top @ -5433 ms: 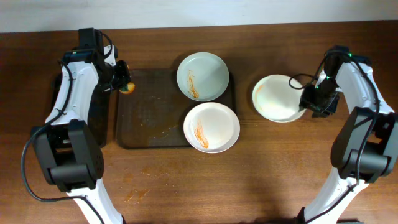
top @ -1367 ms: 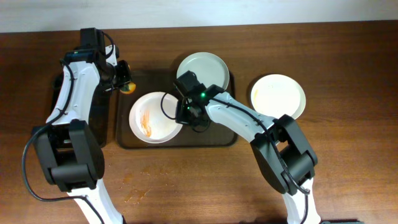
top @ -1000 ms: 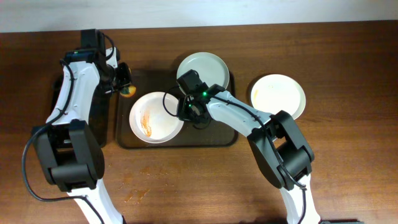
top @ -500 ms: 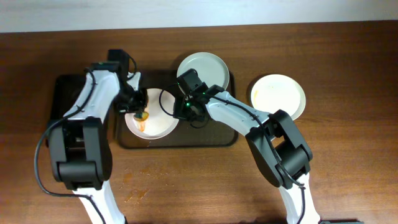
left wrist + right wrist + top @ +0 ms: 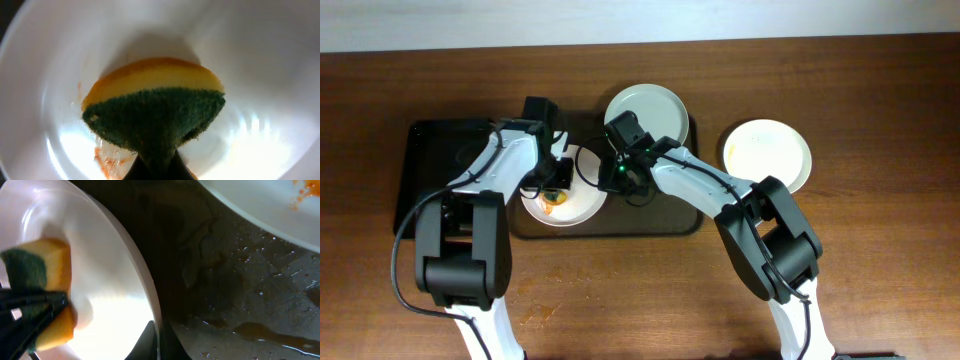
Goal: Clean dirty plates on tray and stack at the side
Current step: 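Lower the sponge with the left gripper onto the held plate, then scrub the plate with the sponge while the right gripper holds its rim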
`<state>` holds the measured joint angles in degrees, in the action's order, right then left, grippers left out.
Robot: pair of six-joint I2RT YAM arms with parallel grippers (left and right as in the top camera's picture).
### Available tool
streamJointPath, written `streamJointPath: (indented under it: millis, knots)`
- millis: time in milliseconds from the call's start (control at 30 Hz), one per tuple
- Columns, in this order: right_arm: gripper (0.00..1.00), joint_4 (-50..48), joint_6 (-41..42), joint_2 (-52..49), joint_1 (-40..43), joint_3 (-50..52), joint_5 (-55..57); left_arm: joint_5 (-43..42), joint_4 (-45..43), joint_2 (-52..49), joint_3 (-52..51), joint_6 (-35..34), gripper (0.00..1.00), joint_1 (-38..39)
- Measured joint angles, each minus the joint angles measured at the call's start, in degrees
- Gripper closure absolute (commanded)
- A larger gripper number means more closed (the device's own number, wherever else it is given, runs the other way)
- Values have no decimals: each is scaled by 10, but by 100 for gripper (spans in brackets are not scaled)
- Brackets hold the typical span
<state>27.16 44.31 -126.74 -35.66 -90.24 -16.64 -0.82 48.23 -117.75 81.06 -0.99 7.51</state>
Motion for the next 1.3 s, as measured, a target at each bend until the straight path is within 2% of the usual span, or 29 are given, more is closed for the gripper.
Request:
streamJointPath:
  millis: [67, 200, 267, 367, 433, 533, 600, 667, 733, 800, 933, 1000, 1067, 1133, 1233, 1300]
  knots:
    - [96, 0, 0, 0, 0, 0, 0, 29, -33, 2, -11, -12, 99, 13]
    - [96, 0, 0, 0, 1, 0, -1, 87, -43, 12, -33, -69, 99, 30]
    - [96, 0, 0, 0, 1, 0, -1, 112, -22, 16, -41, -107, 99, 30]
    - [96, 0, 0, -1, 2, 0, -3, 124, 61, 19, -47, -143, 99, 29]
    - [96, 0, 0, -1, 3, 0, -4, 120, 65, 18, -47, -153, 99, 28]
    - [96, 0, 0, -1, 3, 0, -4, 118, -18, 26, -59, -157, 99, 26]
    - [96, 0, 0, -1, 3, 0, -5, 107, -140, 19, -58, -157, 99, 26]
    - [96, 0, 0, -1, 3, 0, -5, 98, -201, 15, -64, -144, 99, 26]
    - [96, 0, 0, -1, 3, 0, -5, 93, -223, 12, -65, -119, 99, 26]
    - [96, 0, 0, -1, 3, 0, -6, 91, -186, 12, -59, -101, 99, 26]
    - [96, 0, 0, -1, 3, 0, -6, 90, 18, 22, -49, -101, 99, 26]
    - [96, 0, 0, -1, 3, 0, -7, 90, 28, 23, -54, -119, 99, 26]
    - [96, 0, -1, -1, 3, 0, -7, 94, -13, 28, -69, -128, 99, 26]
    - [96, 0, -5, -1, 3, 0, -7, 116, -137, 32, -90, -136, 99, 26]
    - [96, 0, -6, -1, 4, 0, -8, 176, -257, 31, -120, -140, 99, 28]
    - [96, 0, -8, -1, 4, 0, -9, 215, -268, 30, -128, -143, 99, 31]
